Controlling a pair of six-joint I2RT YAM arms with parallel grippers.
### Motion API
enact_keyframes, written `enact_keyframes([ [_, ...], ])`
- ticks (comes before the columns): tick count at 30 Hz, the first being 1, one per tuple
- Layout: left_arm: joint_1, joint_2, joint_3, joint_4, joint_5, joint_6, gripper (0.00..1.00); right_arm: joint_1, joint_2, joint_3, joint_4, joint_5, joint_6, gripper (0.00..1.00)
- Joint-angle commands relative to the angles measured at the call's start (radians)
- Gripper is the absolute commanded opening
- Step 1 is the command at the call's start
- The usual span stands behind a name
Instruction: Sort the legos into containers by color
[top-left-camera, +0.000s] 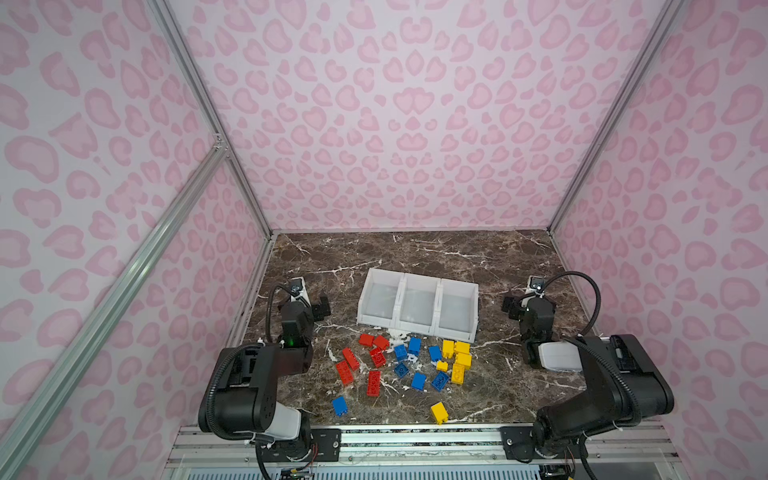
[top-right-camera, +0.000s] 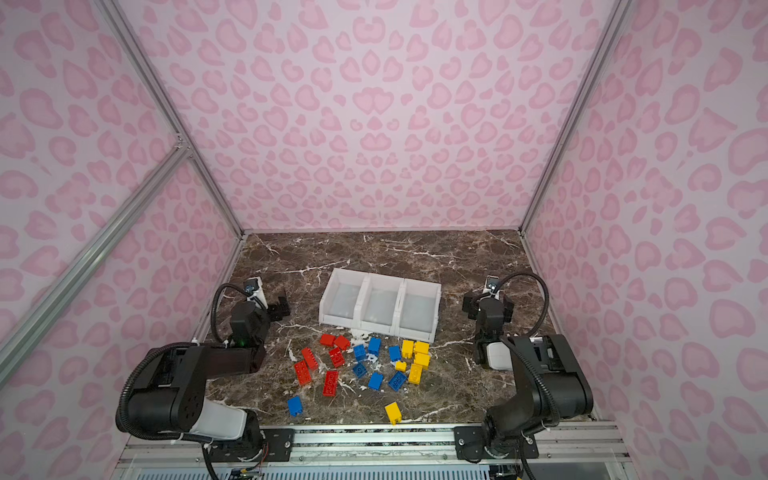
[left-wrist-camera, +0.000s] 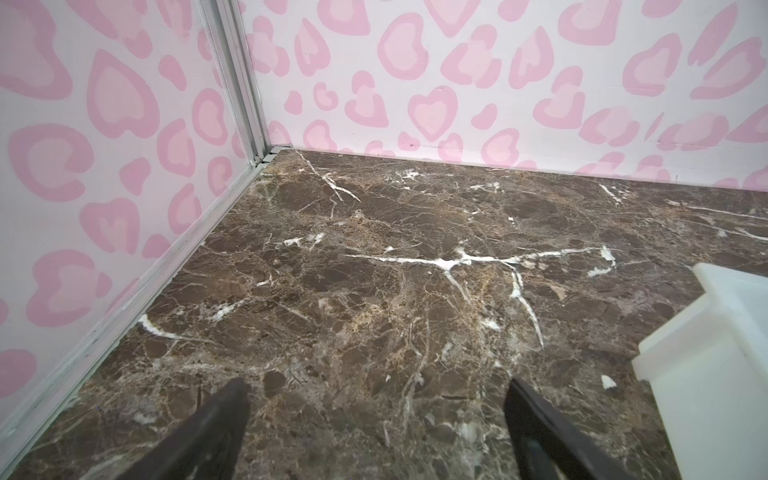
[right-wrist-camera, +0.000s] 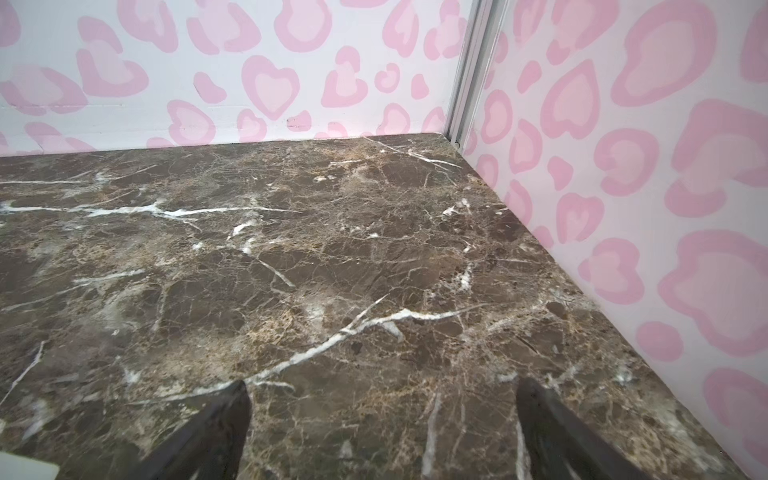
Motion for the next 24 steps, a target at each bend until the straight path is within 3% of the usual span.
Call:
enact_keyframes([
  [1,0.002,-0.003,0.0,0.031,0.006,0.008,0.97,0.001,0.0,-0.002,0.026,0.003,-0.001,1.0],
  [24,0.006,0.006,0.008,0.022,0.01,0.003,0.97,-0.001,0.007,0.011,0.012,0.003,0.006,1.0],
])
